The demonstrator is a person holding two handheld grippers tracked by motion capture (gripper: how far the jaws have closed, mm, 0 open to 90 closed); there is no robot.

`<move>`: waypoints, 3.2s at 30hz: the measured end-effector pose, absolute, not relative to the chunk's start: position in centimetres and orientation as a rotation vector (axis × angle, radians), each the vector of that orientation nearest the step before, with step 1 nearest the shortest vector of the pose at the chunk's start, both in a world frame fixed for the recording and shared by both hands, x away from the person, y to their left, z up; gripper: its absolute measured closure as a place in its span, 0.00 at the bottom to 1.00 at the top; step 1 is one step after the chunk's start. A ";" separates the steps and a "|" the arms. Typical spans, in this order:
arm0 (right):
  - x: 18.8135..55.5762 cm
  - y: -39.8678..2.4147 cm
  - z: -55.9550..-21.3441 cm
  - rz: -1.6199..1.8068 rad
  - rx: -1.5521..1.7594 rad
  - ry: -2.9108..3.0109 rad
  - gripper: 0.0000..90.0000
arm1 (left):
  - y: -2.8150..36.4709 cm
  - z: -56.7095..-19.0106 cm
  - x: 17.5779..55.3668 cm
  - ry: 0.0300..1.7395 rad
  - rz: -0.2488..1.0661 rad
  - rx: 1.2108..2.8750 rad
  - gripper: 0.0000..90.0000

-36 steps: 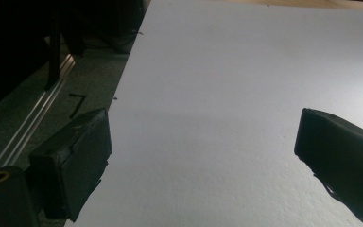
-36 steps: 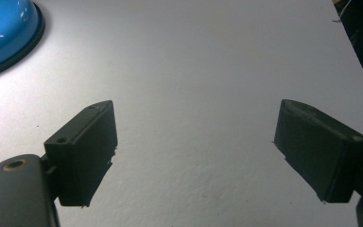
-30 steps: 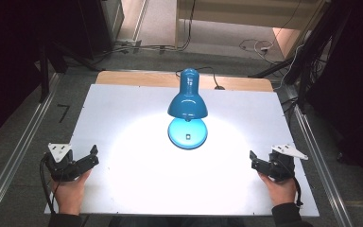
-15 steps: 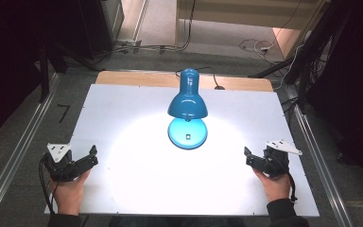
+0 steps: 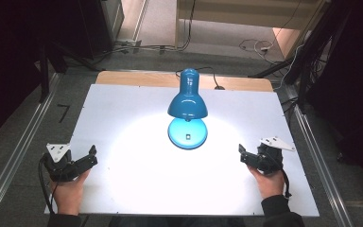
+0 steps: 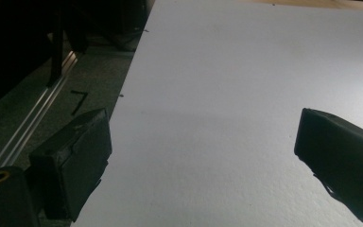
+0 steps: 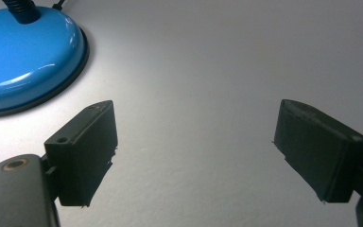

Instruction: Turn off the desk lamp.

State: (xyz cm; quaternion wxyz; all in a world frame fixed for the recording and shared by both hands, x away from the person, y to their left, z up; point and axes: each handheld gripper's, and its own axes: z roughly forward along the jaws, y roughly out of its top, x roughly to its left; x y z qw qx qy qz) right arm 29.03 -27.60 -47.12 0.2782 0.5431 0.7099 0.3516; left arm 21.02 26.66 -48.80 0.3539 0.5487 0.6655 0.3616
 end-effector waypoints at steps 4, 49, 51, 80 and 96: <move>29.3 -27.0 -47.1 0.947 1.448 1.915 0.14 | 26.7 -48.8 21.0 1.720 0.933 1.419 0.06; 30.8 -22.0 -47.1 0.976 1.362 1.988 0.14 | 26.7 -48.9 21.0 1.728 0.926 1.429 0.06; 30.9 -21.8 -47.1 0.977 1.363 1.991 0.14 | 26.7 -48.9 21.0 1.728 0.926 1.431 0.06; 31.6 -17.2 -48.3 1.023 1.318 2.033 0.15 | 26.6 -49.0 21.0 1.726 0.920 1.450 0.06; 31.6 -14.8 -48.9 1.042 1.272 2.059 0.21 | 26.6 -49.0 21.1 1.716 0.914 1.448 0.06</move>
